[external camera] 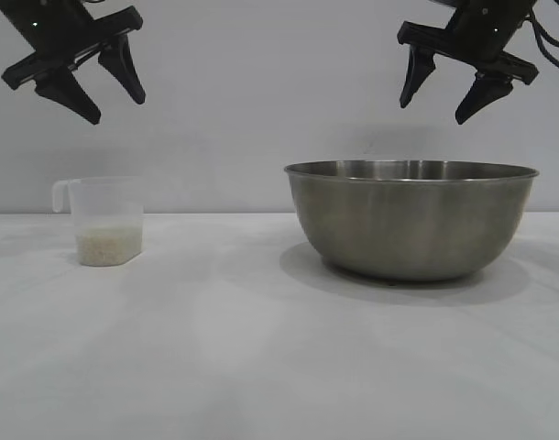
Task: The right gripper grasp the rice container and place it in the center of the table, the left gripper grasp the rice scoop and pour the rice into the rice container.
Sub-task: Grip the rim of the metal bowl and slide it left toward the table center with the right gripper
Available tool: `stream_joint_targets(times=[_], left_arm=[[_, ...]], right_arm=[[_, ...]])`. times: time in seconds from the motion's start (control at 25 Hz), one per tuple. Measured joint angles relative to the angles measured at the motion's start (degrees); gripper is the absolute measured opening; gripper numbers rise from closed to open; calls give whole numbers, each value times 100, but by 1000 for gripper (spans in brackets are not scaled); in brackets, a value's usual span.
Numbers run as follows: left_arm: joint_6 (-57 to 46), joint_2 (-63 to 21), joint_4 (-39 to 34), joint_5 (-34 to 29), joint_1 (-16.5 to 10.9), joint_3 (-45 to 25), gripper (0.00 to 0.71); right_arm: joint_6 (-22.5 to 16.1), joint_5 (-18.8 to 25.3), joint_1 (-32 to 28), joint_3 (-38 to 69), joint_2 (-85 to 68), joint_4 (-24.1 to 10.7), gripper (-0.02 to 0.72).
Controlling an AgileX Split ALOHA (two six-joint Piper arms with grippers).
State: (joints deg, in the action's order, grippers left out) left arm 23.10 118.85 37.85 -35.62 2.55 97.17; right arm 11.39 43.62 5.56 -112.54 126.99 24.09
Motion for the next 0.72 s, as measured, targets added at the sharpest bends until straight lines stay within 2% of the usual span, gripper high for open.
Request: stream_joint_targets(times=[0.48,0.72], left_arm=[[0,0,0,0,0,0,399],[0,0,0,0,0,0,399]], right_arm=[[0,0,0,0,0,-57,498],[0,607,0,0,0,-726,498]])
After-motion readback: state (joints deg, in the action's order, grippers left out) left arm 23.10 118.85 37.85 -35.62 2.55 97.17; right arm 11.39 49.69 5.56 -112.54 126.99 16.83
